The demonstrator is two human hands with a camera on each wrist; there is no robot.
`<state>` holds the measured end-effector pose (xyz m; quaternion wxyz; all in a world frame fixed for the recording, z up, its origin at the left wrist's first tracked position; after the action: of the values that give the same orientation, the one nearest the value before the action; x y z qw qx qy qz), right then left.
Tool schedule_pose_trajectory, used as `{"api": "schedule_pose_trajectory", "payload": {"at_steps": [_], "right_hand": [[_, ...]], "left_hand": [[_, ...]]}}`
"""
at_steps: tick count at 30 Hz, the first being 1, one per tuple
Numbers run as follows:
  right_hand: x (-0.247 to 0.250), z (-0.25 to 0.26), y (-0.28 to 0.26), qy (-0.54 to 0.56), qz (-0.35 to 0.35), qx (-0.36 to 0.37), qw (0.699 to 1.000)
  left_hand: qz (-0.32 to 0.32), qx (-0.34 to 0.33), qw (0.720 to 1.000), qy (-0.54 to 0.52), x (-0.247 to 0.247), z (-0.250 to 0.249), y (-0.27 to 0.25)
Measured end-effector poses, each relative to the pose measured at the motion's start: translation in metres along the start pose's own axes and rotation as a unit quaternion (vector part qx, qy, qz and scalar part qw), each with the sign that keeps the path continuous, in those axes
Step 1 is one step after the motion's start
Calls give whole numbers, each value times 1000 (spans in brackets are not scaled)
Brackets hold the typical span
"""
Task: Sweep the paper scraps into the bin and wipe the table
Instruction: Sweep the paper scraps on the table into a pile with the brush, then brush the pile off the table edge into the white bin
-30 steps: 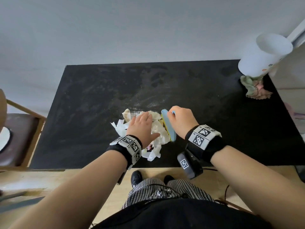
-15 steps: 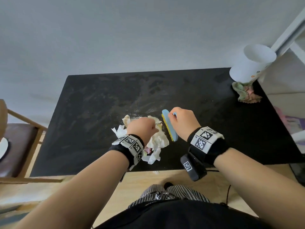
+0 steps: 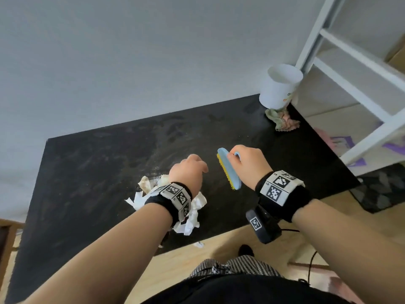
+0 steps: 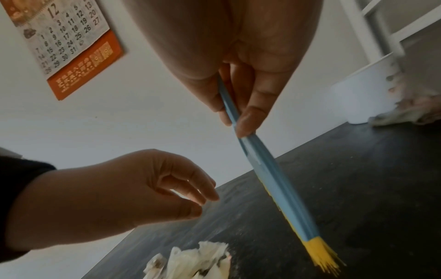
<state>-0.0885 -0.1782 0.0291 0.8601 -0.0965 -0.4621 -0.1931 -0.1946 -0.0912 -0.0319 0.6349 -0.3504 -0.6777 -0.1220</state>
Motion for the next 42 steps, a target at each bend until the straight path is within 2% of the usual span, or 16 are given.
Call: {"api": "schedule_pose_trajectory", "payload": {"at_steps": [5, 10, 20, 24, 31, 34, 40, 42], "right_hand": [[41, -38, 15, 5, -32, -18, 999], [94, -91, 47, -13, -66, -24, 997], [182, -218, 123, 40, -118, -74, 989], [198, -252, 149, 38, -124, -89, 988], [196, -287, 185, 43, -104, -98, 989], [194, -298, 192, 52, -104, -105, 988], [182, -309, 195, 54, -87, -113, 988], [182, -308, 195, 51, -89, -110, 989]], "left_hand": [[-24, -47, 999, 6, 21, -55, 29], [-26, -74, 997, 7, 40, -120, 81], [-81, -93, 992, -23, 85, -251, 209], [-68, -85, 994, 25, 80, -286, 261], [-17, -68, 989, 134, 52, -317, 332], [3, -57, 988, 146, 46, -326, 346], [-56, -66, 985, 151, 54, -326, 343], [-57, -80, 985, 141, 58, -324, 337]]}}
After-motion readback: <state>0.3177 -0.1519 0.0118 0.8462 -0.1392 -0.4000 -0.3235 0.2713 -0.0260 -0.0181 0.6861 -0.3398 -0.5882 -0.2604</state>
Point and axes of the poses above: each hand's wrist, its own y-axis towards the middle knuckle, its own x-axis out of the back of the hand, z = x × y, the point moved 10 cm from there along y, towards the middle knuckle, and after that the axes turned 8 degrees about x, right-handed, at the moved point
